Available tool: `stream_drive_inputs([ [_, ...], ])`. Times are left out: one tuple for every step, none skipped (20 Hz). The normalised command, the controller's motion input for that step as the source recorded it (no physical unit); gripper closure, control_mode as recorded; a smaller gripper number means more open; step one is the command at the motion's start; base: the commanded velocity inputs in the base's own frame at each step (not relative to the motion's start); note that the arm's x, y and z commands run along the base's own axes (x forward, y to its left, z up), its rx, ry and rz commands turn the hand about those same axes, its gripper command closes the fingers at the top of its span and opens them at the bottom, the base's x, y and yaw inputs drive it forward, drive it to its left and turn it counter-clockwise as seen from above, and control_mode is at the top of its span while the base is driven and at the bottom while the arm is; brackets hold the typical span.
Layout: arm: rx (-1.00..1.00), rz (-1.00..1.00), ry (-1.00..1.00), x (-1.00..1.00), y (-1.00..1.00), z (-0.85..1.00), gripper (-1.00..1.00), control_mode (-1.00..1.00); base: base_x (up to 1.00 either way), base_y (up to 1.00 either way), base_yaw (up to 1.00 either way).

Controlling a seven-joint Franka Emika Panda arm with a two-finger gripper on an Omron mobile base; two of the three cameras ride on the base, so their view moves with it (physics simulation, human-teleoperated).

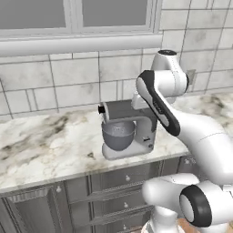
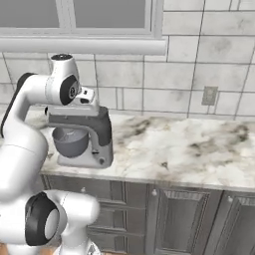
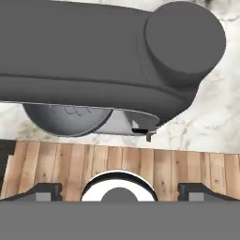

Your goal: Navigate to the dishwasher.

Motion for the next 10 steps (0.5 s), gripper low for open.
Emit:
stream_drive_inputs([
  [0.0,0.0,0.0,0.0,0.0,0.0,-1.0,1.0,-0.89,0.0,-0.72],
  [0.0,0.0,0.0,0.0,0.0,0.0,-1.0,1.0,-0.61,0.0,-0.87],
  [0.0,0.0,0.0,0.0,0.0,0.0,-1.0,1.0,-0.46,0.0,-0.92],
  [0.0,0.0,0.0,0.0,0.0,0.0,-1.0,1.0,-0.38,0.0,-0.94],
  [0.0,0.0,0.0,0.0,0.0,0.0,-1.0,1.0,-0.22,0.0,-0.99],
  [0.0,0.0,0.0,0.0,0.0,0.0,-1.0,1.0,-0.11,0.0,-1.0],
  [0.0,0.0,0.0,0.0,0.0,0.0,-1.0,1.0,-0.07,0.0,-1.0],
  [0.0,0.0,0.0,0.0,0.0,0.0,-1.0,1.0,0.0,0.0,-1.0],
  [0.0,0.0,0.0,0.0,0.0,0.0,-1.0,1.0,0.0,0.0,-1.0],
  [0.0,0.0,0.0,0.0,0.0,0.0,-1.0,1.0,-0.01,0.0,-1.0],
])
